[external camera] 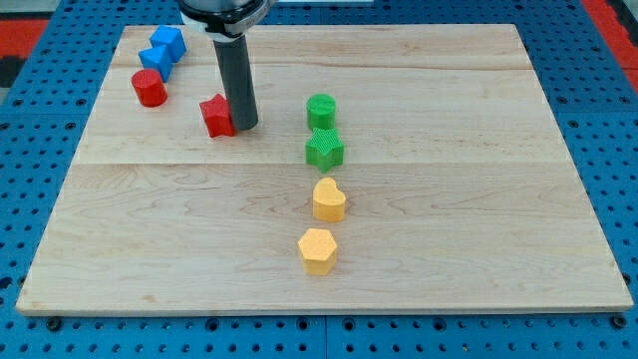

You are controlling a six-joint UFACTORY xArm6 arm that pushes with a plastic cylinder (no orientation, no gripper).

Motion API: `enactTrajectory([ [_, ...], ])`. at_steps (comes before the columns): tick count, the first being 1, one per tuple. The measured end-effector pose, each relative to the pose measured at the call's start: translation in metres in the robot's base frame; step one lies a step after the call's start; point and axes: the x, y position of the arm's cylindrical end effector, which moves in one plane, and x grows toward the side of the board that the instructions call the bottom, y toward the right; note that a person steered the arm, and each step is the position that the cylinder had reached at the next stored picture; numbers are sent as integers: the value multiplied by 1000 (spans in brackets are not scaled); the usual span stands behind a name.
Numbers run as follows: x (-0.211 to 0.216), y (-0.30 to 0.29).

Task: Place the red star to the bottom right of the red circle

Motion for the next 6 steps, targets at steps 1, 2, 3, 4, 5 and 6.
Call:
enactTrajectory([
  [1, 0, -17],
  [2, -11, 7],
  [3, 7, -14],
  [4, 18, -51],
  [5, 19, -22],
  [6, 8, 15],
])
